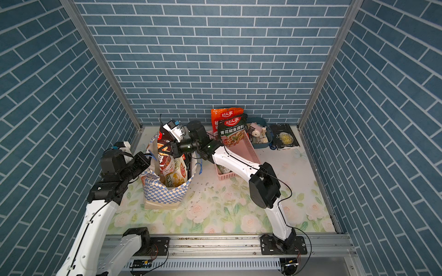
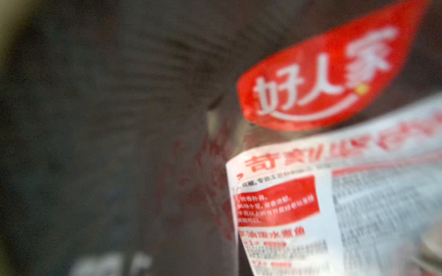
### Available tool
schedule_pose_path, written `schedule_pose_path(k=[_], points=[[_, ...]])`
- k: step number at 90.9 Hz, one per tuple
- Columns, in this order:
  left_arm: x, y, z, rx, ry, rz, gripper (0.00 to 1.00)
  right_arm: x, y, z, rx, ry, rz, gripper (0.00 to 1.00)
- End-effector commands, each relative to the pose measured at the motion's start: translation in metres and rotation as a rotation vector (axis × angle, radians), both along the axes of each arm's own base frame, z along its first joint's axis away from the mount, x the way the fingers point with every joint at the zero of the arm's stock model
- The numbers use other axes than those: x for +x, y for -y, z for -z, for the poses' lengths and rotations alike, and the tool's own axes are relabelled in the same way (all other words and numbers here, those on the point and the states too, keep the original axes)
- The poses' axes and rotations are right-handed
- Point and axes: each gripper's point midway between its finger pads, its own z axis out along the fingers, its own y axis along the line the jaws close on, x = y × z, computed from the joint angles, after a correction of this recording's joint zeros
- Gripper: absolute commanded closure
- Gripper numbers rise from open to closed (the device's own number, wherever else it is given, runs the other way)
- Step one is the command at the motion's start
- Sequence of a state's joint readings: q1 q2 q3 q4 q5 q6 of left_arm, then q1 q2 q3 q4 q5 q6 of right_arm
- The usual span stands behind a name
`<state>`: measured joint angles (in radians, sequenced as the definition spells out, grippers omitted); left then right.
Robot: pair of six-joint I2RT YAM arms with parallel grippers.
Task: Place the condiment packets inside the bag
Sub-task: Place the condiment packet in the paper bag.
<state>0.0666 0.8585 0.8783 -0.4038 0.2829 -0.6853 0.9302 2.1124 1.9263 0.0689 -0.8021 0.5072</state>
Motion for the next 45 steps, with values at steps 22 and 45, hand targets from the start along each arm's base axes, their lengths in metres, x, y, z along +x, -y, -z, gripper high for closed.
schedule_pose_path(k=[22, 45], points=[[-0.004, -0.008, 0.028, 0.017, -0.112, -0.030, 1.00, 0.001, 0.023, -0.029, -0.025, 0.102, 0.095, 0.45], [-0.002, -0.007, 0.029, 0.032, -0.113, -0.016, 1.00, 0.002, 0.049, -0.050, -0.094, 0.141, 0.189, 0.28]])
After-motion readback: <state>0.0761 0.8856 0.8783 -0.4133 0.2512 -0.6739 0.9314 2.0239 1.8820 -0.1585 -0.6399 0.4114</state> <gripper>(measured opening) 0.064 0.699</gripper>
